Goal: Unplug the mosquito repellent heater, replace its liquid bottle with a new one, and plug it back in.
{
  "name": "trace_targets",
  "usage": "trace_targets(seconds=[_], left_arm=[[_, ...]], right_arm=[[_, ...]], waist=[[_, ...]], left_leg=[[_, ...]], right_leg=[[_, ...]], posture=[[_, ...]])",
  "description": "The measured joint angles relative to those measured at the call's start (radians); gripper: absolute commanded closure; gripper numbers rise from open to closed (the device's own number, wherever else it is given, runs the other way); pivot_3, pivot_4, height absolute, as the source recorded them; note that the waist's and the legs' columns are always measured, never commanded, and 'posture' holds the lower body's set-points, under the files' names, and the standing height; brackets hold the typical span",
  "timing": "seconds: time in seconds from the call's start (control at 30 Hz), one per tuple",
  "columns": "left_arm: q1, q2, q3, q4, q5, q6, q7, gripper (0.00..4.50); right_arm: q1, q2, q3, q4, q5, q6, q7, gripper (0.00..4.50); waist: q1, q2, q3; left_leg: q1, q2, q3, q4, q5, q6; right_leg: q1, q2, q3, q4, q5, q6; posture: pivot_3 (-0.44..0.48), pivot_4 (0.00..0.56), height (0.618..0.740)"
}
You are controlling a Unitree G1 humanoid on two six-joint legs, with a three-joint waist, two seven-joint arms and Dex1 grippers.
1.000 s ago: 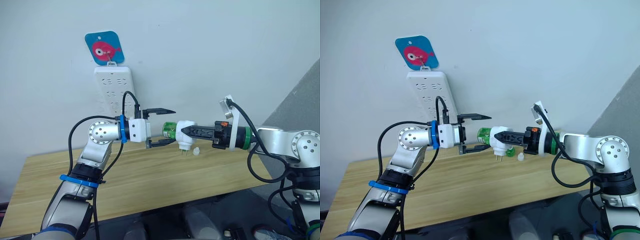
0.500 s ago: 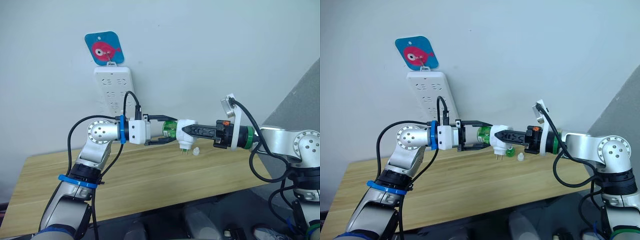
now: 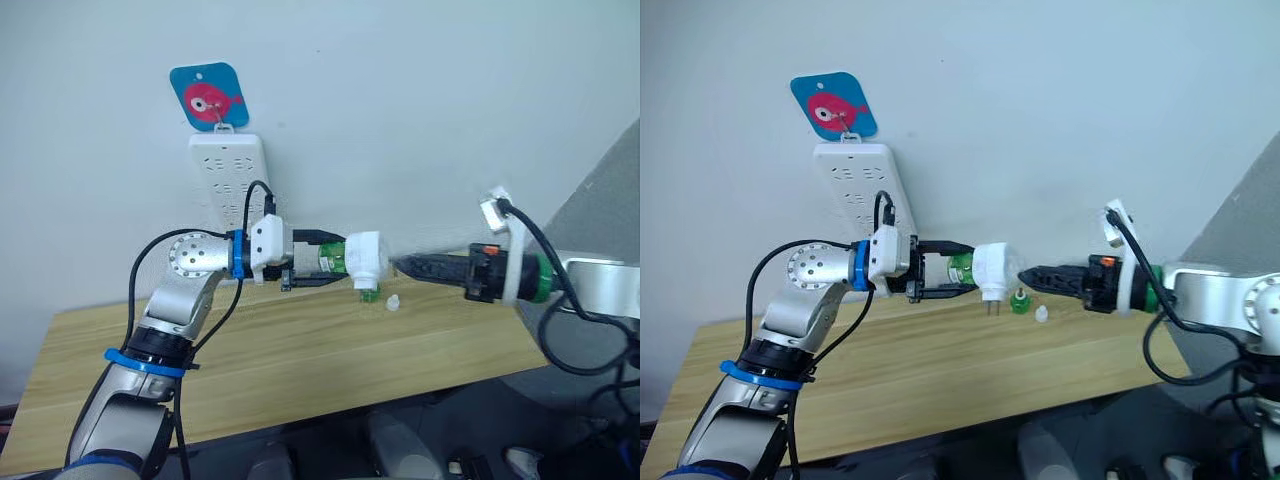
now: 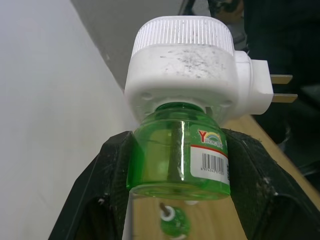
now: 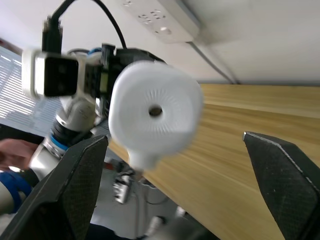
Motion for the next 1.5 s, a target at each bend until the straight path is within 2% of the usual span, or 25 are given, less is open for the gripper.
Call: trace_targets(seconds=[0.1, 0.23, 0.33, 0.43, 0.53, 0.77, 1.03, 1.33, 1.43, 1.5], left_arm=[[0.015, 0.038, 0.013, -0.048, -0.109, 0.263, -0.001, 2.16], [0.018, 0.078, 0.042, -0.101, -0.296, 0.625, -0.003, 2.16], [0.014, 0.092, 0.076, -0.102, -0.422, 0.84, 0.0, 2.16], [0.0, 0.107, 0.104, -0.099, -0.49, 0.969, -0.002, 2.16], [-0.012, 0.116, 0.112, -0.099, -0.505, 1.022, -0.01, 2.16], [-0.032, 0.142, 0.068, -0.12, -0.494, 1.048, -0.094, 2.16], [-0.035, 0.15, 0.048, -0.122, -0.463, 1.042, -0.133, 2.16], [-0.035, 0.159, 0.043, -0.132, -0.46, 1.045, -0.16, 2.16], [-0.035, 0.168, 0.04, -0.133, -0.452, 1.044, -0.17, 2.16], [-0.036, 0.179, 0.043, -0.131, -0.448, 1.043, -0.18, 2.16]], right_arm=[[0.076, -0.083, -0.026, -0.137, -0.242, -0.037, 0.225, 0.0], [0.173, -0.135, 0.015, -0.253, -0.655, -0.277, 0.495, 0.0], [0.185, -0.121, 0.069, -0.282, -0.869, -0.451, 0.62, 0.0], [0.182, -0.098, 0.117, -0.301, -1.005, -0.574, 0.709, 0.0], [0.149, -0.074, 0.159, -0.302, -1.121, -0.676, 0.786, 0.0], [-0.046, -0.003, 0.282, -0.204, -1.346, -0.889, 0.974, 0.0], [-0.165, 0.088, 0.363, -0.136, -1.429, -0.945, 1.092, 0.0], [-0.219, 0.179, 0.411, -0.128, -1.483, -0.964, 1.146, 0.0], [-0.252, 0.204, 0.412, -0.11, -1.485, -0.966, 1.164, 0.58], [-0.264, 0.215, 0.422, -0.105, -1.488, -0.973, 1.188, 1.23]], waist=[[-0.001, 0.0, 0.0], [-0.005, 0.0, 0.0], [-0.013, 0.0, 0.0], [-0.018, 0.0, 0.0], [-0.024, 0.0, 0.0], [-0.032, 0.0, 0.0], [-0.038, 0.0, 0.0], [-0.045, 0.0, 0.0], [-0.049, 0.0, 0.0], [-0.05, 0.0, 0.0]], left_leg=[[0.0, 0.0, 0.0, 0.0, 0.0, 0.0], [0.001, 0.0, 0.0, 0.001, 0.0, 0.0], [0.001, 0.0, 0.0, 0.0, 0.0, 0.0], [0.0, 0.0, 0.0, 0.0, 0.0, 0.0], [0.001, 0.0, 0.0, 0.0, 0.0, 0.0], [0.001, 0.0, 0.0, 0.0, 0.0, 0.0], [0.001, 0.0, -0.002, 0.0, 0.0, 0.0], [0.001, 0.0, -0.004, 0.0, 0.0, -0.001], [0.001, 0.0, -0.005, 0.001, 0.0, -0.001], [0.0, 0.0, -0.006, 0.0, 0.0, -0.001]], right_leg=[[0.0, 0.001, -0.001, 0.0, 0.0, 0.001], [0.0, 0.001, 0.0, 0.0, -0.001, 0.001], [0.0, 0.001, -0.001, 0.0, -0.001, 0.001], [0.0, 0.001, -0.001, 0.0, -0.001, 0.001], [0.0, 0.001, -0.001, 0.0, -0.001, 0.001], [0.0, 0.0, -0.001, 0.0, 0.0, -0.001], [0.0, 0.0, -0.002, 0.001, 0.001, -0.003], [0.0, -0.001, -0.004, 0.002, 0.002, -0.005], [0.0, -0.001, -0.004, 0.002, 0.002, -0.005], [0.0, -0.001, -0.005, 0.002, 0.002, -0.005]], posture=[[-0.273, 0.081, 0.74], [-0.283, 0.081, 0.74], [-0.289, 0.082, 0.74], [-0.291, 0.083, 0.74], [-0.293, 0.082, 0.74], [-0.294, 0.08, 0.74], [-0.294, 0.08, 0.74], [-0.284, 0.08, 0.74], [-0.283, 0.079, 0.74], [-0.281, 0.078, 0.74]])
